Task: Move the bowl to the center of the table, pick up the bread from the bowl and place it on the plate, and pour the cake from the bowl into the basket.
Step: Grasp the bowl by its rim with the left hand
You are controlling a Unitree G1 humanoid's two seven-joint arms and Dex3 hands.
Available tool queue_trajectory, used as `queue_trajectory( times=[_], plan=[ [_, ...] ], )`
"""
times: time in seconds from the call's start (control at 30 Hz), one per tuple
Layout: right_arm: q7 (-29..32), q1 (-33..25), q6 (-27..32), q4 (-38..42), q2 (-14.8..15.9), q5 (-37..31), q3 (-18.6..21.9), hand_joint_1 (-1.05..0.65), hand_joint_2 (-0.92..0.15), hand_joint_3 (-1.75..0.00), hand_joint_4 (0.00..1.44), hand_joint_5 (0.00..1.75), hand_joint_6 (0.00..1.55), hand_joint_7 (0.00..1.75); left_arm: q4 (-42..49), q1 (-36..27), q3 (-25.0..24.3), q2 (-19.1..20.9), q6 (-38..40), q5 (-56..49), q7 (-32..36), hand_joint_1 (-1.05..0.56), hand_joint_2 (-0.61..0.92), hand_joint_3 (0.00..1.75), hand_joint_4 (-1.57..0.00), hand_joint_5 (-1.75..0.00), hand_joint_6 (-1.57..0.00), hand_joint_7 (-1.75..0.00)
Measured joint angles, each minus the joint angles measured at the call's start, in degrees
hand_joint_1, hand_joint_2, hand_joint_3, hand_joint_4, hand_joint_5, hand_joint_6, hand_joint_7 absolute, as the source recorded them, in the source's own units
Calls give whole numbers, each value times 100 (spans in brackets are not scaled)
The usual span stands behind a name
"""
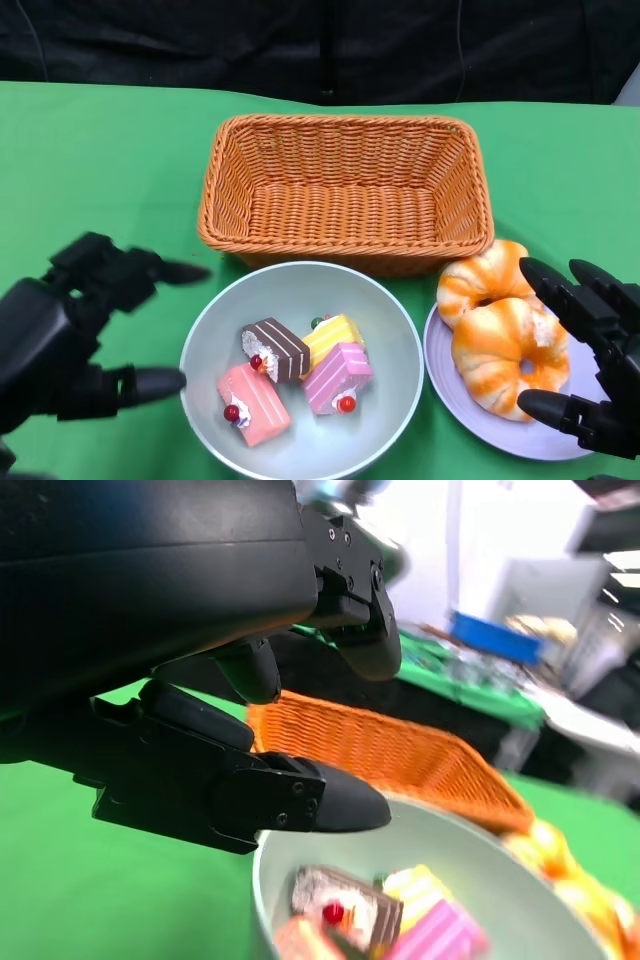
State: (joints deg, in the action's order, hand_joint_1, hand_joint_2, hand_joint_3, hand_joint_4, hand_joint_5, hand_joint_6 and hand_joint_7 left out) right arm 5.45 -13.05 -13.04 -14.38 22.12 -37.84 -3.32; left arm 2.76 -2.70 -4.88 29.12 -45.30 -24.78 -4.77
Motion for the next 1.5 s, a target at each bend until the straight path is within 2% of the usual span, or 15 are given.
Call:
queue_trajectory(
  times=[0.13,0.3,0.47,0.67,0.8,0.9,1.23,1.5],
  plan=[
    [-2,1,42,0,-54,0,-14,-69,-92,-34,10,16,16,4,-193,-43,15,323,-439,-364,2,-70,92,3,-20,-103,-46,-45],
    [-2,8,55,5,-92,-6,-62,-68,-92,-34,9,17,16,4,-464,-104,-17,555,-913,-1151,163,-71,83,0,-26,-93,-59,-22],
    [-2,23,78,6,-117,-18,-117,-68,-92,-35,8,18,16,3,-849,-215,5,695,-1100,-1491,168,-72,82,0,-42,-73,-71,-10],
    [-8,28,123,5,-130,-65,-134,-68,-92,-35,7,21,16,3,-995,-280,283,692,-1125,-1988,215,-63,73,0,-53,-67,-79,-7],
    [-8,29,134,5,-147,-88,-137,-68,-92,-34,7,22,17,3,-976,-245,452,626,-1164,-2413,516,-59,70,0,-59,-65,-83,-6],
    [-10,30,150,2,-153,-89,-142,-67,-92,-34,4,28,17,3,-818,-78,603,626,-1236,-2800,888,-49,71,0,-65,-68,-92,-8],
    [-98,48,201,-28,-156,-96,-164,-67,-92,-35,0,37,16,1,-105,517,1397,668,-1011,-3909,1969,-44,76,1,-64,-79,-97,-4],
    [-99,59,201,-33,-160,-114,-193,-67,-92,-35,0,38,16,1,222,881,1961,794,-705,-3815,1829,-41,83,2,-67,-75,-96,-1]
  ],
)
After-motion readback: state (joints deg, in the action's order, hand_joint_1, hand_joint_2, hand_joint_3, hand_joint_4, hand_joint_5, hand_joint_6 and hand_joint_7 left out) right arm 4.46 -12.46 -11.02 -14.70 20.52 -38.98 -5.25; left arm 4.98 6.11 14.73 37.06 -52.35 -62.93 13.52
